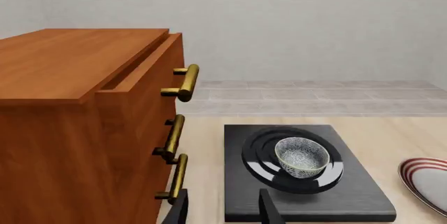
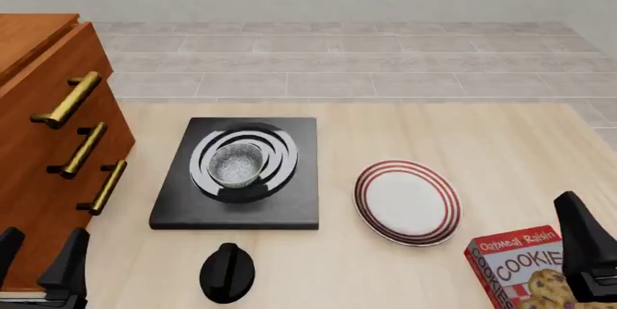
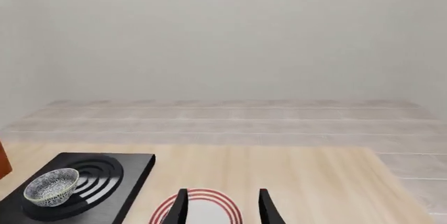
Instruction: Pick the akita bowl on the stove and place it on the plate.
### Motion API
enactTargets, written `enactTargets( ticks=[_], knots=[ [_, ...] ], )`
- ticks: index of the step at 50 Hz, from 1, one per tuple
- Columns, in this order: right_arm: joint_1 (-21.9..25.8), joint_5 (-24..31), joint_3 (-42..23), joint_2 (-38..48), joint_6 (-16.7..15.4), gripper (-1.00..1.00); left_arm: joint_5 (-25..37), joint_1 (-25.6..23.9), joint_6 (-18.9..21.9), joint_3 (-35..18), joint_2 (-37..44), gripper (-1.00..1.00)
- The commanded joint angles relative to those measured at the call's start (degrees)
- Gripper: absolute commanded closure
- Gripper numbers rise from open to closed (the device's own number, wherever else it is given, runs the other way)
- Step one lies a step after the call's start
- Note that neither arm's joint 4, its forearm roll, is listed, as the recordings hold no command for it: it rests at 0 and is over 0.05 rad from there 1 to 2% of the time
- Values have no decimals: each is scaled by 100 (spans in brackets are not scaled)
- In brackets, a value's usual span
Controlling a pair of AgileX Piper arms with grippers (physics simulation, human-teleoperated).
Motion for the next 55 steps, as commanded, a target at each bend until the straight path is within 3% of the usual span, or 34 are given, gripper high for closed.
enactTargets(
  ticks=[1,4,13,17,24,29,37,41,42,45,47,55],
  knots=[
    [563,-329,-514,1052,-103,-100,0,0,0,0,0,-100],
    [974,-529,-597,1656,-131,-100,0,0,0,0,0,-100],
    [1606,-775,-1259,2747,-81,-100,0,0,0,0,0,-100],
    [1888,-859,-1483,3243,355,-100,0,0,0,0,0,-100],
    [2060,-1100,-1778,3844,406,-100,0,0,0,0,0,-100],
    [2225,-1332,-2096,4455,838,-100,0,0,0,0,0,-100],
    [2487,-1768,-2396,5575,895,-100,0,0,0,0,0,-100],
    [2591,-1360,-2960,6461,670,-100,0,0,0,0,0,-100],
    [2633,-1570,-2880,6305,802,-100,0,0,0,0,0,-100],
    [2720,-1495,-3099,6456,702,-100,0,0,0,0,0,-100],
    [2797,-1461,-3203,6532,893,-100,0,0,0,0,0,-100],
    [2996,-1491,-3533,6874,937,-100,0,0,0,0,0,-100]
  ],
)
